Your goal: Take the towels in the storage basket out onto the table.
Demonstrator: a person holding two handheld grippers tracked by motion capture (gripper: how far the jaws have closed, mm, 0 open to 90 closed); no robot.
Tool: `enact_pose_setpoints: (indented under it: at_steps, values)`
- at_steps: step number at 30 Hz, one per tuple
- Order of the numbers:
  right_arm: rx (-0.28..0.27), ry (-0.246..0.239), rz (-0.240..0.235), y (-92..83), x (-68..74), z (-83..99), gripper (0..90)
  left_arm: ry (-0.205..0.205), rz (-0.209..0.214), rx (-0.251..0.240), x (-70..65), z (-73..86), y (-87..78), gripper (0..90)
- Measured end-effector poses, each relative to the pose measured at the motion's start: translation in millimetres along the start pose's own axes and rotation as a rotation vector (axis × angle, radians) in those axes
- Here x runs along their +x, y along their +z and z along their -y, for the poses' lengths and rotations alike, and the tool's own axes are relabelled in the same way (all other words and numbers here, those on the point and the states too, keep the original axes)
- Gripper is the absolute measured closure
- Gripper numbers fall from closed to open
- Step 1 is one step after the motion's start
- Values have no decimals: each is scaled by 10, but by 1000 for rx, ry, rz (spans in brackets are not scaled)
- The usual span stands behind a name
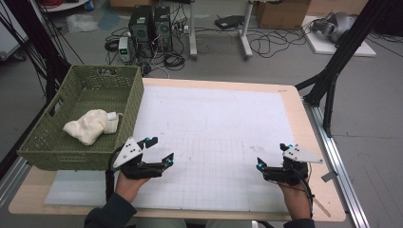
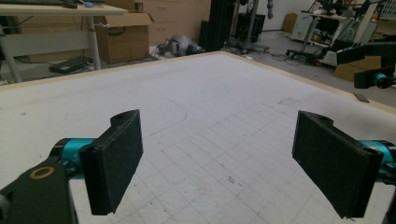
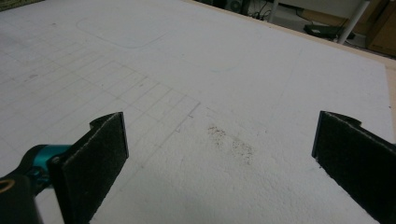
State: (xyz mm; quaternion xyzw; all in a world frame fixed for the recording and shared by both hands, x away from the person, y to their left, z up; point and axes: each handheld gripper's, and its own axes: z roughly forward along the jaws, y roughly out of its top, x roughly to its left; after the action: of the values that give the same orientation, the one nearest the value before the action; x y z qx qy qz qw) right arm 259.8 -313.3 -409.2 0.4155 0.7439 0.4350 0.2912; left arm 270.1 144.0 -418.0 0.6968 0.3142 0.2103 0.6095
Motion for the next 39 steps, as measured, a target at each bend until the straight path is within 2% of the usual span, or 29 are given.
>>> enact_pose_setpoints:
  at_steps: [6,10,13,19,21,23,31,32,33,34,35,37,39]
  values:
    - [-15,11,-14,9,-24,10,28,-2,3,9,8,7,7,166]
    - [-6,25,-30,12,-33,22,28,15,1,27,-7,2,11,167]
    - [-9,22,-30,12,-22,1,28,4,-10,36,-2,-8,-11,174]
    - [-21,28,-38,5,10,-26,28,0,-8,25,-2,-50,-54,174]
    - [-19,31,-38,6,19,-28,28,-1,7,22,-8,-79,-40,178]
    - [-7,28,-50,16,31,-24,27,1,17,23,-21,-114,-31,190]
    - [-11,16,-47,7,34,-30,27,7,49,-4,-61,-341,-83,187]
    - [-5,11,-47,6,40,-33,28,6,58,-11,-55,-415,-108,187]
    - [-5,11,-47,6,40,-33,28,6,58,-11,-55,-415,-108,186]
    - [3,-17,-42,1,51,-46,28,3,57,-15,-53,-452,-122,185]
    - [3,-22,-43,-4,54,-51,28,3,59,-20,-48,-479,-133,185]
    - [0,-23,-42,-8,55,-57,28,3,60,-30,5,-594,-189,185]
    - [2,-18,-43,-3,57,-57,28,3,63,-27,34,-627,-204,189]
